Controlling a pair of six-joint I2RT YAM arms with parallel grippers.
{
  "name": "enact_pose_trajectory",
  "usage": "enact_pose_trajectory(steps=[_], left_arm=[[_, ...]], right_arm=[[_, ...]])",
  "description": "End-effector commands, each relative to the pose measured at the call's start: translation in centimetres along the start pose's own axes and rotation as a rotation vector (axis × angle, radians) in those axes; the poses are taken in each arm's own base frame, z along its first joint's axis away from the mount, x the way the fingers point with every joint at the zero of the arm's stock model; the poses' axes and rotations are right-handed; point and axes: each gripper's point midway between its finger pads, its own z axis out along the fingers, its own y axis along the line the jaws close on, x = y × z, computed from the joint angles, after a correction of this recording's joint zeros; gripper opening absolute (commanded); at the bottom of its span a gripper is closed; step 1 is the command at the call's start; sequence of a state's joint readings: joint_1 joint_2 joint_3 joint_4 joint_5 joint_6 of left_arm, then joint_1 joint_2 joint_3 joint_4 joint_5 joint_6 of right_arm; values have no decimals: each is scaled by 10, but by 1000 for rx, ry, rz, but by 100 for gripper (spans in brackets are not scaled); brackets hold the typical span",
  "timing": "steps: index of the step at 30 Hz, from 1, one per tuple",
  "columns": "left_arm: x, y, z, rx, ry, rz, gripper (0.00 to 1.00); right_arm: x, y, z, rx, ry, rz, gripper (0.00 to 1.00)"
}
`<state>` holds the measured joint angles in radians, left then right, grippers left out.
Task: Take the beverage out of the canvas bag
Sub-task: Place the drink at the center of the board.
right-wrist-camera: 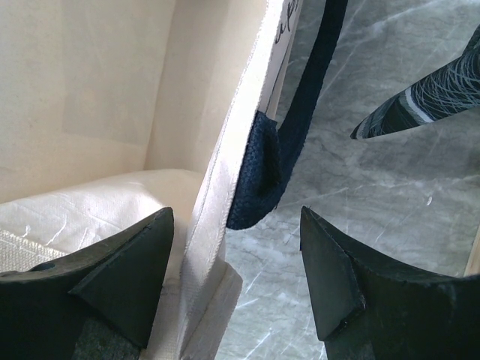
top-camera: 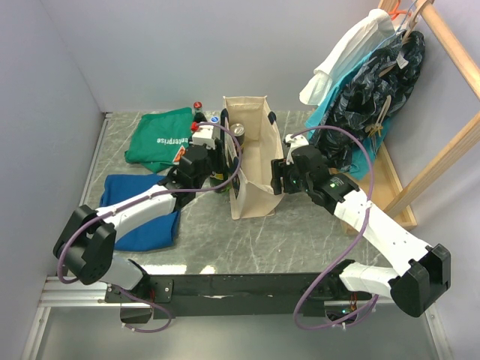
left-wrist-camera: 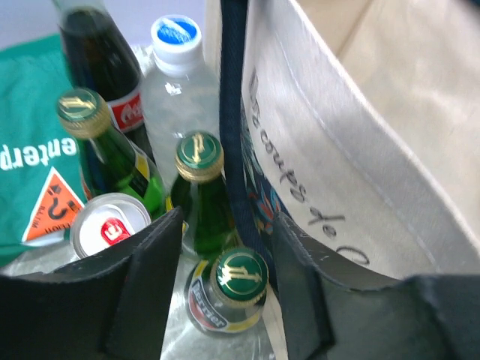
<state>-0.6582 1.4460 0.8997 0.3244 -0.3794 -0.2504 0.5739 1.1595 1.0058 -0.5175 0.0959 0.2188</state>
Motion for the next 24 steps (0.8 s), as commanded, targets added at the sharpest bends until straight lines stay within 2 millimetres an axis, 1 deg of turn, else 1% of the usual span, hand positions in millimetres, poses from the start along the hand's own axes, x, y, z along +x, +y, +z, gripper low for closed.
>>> enact_pose_trajectory(steps=[1, 7, 9, 15, 16, 18, 20, 21, 23, 24], left_arm=[[-37, 0, -5, -13, -107, -39, 59], [-38, 2, -7, -19, -108, -36, 60], [-42, 3, -8, -24, -115, -38, 61], [-58, 0, -14, -9, -132, -45, 71], [-63, -1, -15, -7, -140, -50, 76], [-69, 0, -19, -9, -151, -55, 81], [-79, -2, -24, 1, -169, -66, 84], [-80, -2, -25, 2, -166, -65, 85], [-92, -5, -29, 20, -181, -71, 88], [-93, -7, -30, 26, -180, -72, 89]], right_arm=[[-7, 1, -1, 5, -15, -16, 74], [-6, 0, -1, 7, -13, -16, 74], [-6, 1, -1, 6, -12, -15, 74], [-6, 1, -3, -1, -12, -15, 74], [-5, 2, -3, -1, -9, -17, 74], [-4, 2, -4, -6, 0, -20, 74], [-2, 2, -3, -9, 4, -23, 74], [-2, 3, -3, -12, 5, -27, 75], [-1, 4, -2, -14, 8, -30, 75], [-1, 5, -2, -19, 11, -35, 74]])
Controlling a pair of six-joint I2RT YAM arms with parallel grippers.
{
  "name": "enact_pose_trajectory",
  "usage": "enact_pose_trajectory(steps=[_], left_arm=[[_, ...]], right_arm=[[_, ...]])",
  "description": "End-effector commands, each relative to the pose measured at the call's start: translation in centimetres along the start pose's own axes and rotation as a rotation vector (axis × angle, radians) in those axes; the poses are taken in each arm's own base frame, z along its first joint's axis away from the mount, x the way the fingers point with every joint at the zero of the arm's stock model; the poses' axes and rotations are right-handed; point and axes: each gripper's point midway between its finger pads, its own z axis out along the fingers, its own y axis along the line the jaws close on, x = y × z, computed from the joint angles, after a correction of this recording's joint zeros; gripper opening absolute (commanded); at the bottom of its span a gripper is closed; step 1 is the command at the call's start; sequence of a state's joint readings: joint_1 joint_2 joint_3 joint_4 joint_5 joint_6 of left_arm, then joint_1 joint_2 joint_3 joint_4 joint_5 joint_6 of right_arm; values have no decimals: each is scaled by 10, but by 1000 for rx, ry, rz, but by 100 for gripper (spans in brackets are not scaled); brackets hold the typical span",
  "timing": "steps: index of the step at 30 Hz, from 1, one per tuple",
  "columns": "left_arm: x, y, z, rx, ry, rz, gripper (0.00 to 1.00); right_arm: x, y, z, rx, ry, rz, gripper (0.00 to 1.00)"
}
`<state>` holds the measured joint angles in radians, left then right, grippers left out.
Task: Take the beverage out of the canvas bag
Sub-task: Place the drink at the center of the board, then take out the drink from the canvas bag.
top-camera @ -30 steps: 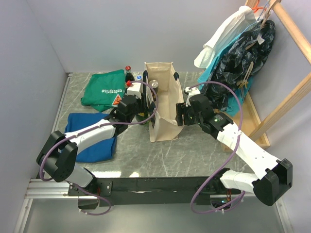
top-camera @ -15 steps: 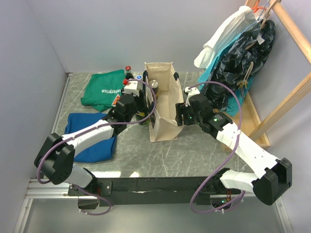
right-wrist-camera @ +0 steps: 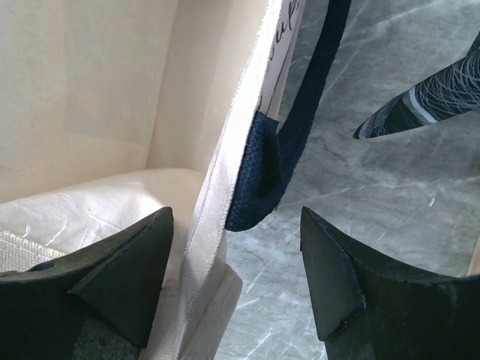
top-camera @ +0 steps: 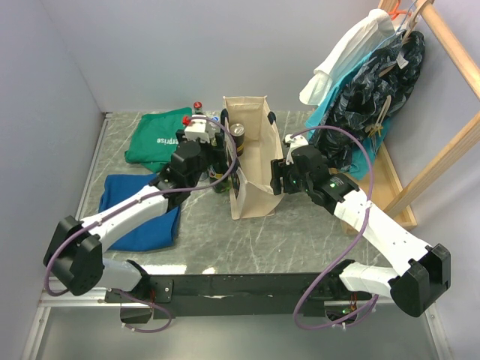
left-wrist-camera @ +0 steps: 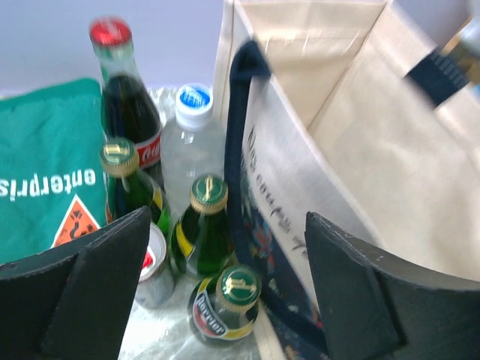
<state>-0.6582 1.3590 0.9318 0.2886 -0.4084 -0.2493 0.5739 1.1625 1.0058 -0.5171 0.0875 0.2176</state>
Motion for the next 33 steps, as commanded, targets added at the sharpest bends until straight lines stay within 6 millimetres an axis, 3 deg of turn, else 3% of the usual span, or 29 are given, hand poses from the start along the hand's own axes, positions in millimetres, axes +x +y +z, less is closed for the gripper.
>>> enact_pose_trajectory(steps=[1, 7, 9, 10, 12, 13, 15, 16, 18, 22, 23, 29, 33], left_arm=[[-57, -12, -10, 44, -101, -43, 90], [-78, -35, -8, 137, -92, -36, 92], [-77, -45, -6, 181, -64, -29, 93], [-88, -51, -6, 201, -76, -35, 93], [-83, -59, 0, 225, -41, -26, 93], [-94, -66, 0, 253, -50, -29, 93], [-85, -72, 8, 264, -7, -17, 93], [-93, -77, 9, 283, -15, -16, 93], [-83, -81, 17, 291, 22, -6, 93], [-88, -93, 24, 322, 29, -1, 94], [-78, -94, 28, 328, 64, 11, 94], [-72, -96, 43, 305, 107, 40, 100], [-69, -97, 47, 308, 112, 65, 96]], right_arm=[[-1, 5, -2, -20, 11, -38, 74], [-1, 9, -1, -40, 14, -57, 74], [2, 14, -1, -68, 17, -71, 75], [3, 15, -1, -76, 19, -72, 75], [5, 18, 0, -94, 21, -78, 75], [5, 19, 0, -97, 20, -76, 75], [5, 19, 1, -100, 19, -80, 75], [5, 19, 1, -101, 18, -80, 75], [6, 19, 2, -100, 19, -82, 75], [5, 19, 3, -101, 18, -82, 75], [6, 20, 3, -101, 18, -80, 75], [4, 19, 3, -96, 15, -79, 75], [5, 16, 4, -80, 19, -77, 75]])
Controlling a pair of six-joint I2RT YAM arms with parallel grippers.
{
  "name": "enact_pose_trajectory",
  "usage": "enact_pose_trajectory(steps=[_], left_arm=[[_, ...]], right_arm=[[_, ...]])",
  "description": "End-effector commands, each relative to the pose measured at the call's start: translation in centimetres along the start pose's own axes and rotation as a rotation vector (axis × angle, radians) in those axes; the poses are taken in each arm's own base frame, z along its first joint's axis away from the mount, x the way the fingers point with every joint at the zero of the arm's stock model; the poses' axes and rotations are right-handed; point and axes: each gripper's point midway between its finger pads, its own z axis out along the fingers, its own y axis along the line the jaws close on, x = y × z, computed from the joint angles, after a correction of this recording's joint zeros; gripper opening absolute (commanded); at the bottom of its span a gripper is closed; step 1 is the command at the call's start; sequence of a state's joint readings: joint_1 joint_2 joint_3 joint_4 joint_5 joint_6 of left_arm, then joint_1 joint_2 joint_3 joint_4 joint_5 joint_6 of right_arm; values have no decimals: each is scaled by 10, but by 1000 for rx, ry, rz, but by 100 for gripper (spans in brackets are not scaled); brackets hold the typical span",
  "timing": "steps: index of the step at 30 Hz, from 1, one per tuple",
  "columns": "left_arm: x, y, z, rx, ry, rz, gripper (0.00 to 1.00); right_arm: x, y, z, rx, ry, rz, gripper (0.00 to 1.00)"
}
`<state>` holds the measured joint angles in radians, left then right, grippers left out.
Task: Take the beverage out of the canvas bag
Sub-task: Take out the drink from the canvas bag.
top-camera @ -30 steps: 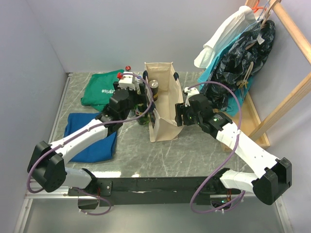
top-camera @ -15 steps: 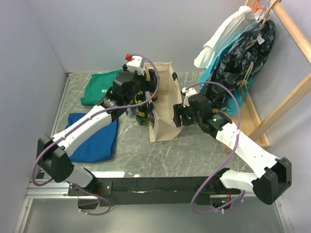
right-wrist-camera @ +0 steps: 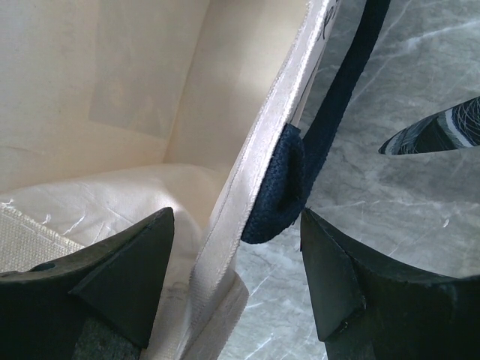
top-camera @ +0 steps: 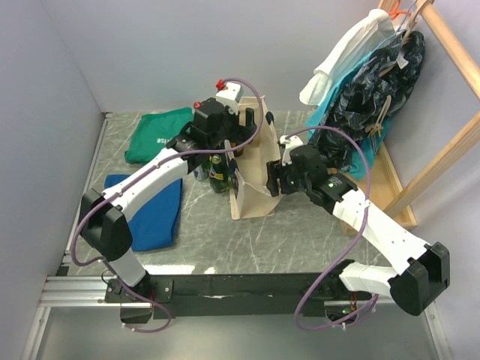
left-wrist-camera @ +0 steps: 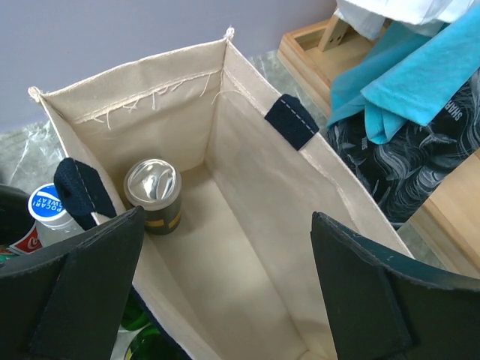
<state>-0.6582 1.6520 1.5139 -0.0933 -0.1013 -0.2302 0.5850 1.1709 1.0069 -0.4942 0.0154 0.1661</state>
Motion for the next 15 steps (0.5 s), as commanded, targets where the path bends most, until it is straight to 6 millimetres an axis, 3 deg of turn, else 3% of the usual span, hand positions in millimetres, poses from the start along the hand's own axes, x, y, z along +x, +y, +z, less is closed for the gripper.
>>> enact_pose_trajectory(steps=[1, 15], left_arm=[[-25, -7, 2, 26, -37, 33, 96], [-10, -12, 30, 35, 80, 59, 96]], right_arm=[[5, 1, 3, 2, 18, -19, 75], [2, -1, 1, 19, 8, -15, 75]])
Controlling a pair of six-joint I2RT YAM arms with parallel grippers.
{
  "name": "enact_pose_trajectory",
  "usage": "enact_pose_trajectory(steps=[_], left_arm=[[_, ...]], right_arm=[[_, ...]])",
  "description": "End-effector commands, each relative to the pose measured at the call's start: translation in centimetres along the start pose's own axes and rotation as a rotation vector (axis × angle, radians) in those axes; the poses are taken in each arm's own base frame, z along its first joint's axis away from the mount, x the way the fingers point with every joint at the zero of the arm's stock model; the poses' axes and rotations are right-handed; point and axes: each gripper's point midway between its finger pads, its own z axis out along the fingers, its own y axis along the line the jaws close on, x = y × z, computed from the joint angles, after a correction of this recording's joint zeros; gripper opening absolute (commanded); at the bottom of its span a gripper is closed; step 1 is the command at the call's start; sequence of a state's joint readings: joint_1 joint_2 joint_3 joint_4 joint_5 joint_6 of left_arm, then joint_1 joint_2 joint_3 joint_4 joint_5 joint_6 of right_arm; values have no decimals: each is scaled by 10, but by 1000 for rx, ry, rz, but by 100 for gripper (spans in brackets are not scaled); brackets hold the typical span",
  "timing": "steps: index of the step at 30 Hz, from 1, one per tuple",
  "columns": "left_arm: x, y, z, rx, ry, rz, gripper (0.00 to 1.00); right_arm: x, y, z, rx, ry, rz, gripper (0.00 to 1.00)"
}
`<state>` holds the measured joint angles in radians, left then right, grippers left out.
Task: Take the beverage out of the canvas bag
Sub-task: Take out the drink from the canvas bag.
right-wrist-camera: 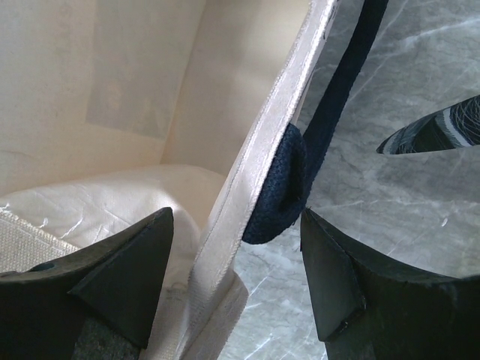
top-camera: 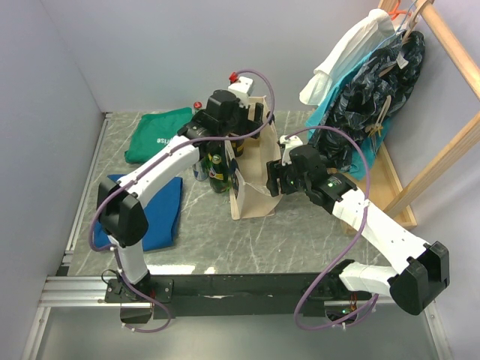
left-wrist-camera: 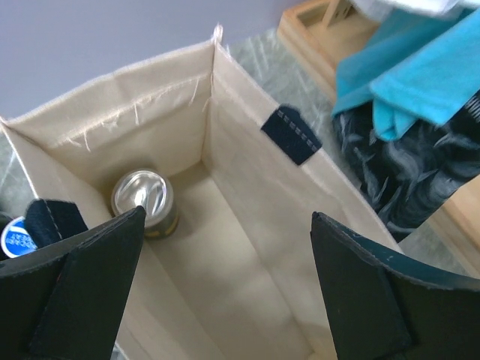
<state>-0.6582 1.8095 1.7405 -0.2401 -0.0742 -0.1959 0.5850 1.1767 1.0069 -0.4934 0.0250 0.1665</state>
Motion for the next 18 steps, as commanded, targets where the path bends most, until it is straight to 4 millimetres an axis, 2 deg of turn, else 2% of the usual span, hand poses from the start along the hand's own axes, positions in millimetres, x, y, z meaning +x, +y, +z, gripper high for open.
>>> enact_pose_trajectory(steps=[1, 18], left_arm=[[-7, -5, 2, 22, 10, 21, 96], [9, 1, 27, 22, 65, 42, 96]], right_arm=[[3, 0, -1, 9, 8, -15, 75], [1, -1, -6, 14, -15, -3, 75]])
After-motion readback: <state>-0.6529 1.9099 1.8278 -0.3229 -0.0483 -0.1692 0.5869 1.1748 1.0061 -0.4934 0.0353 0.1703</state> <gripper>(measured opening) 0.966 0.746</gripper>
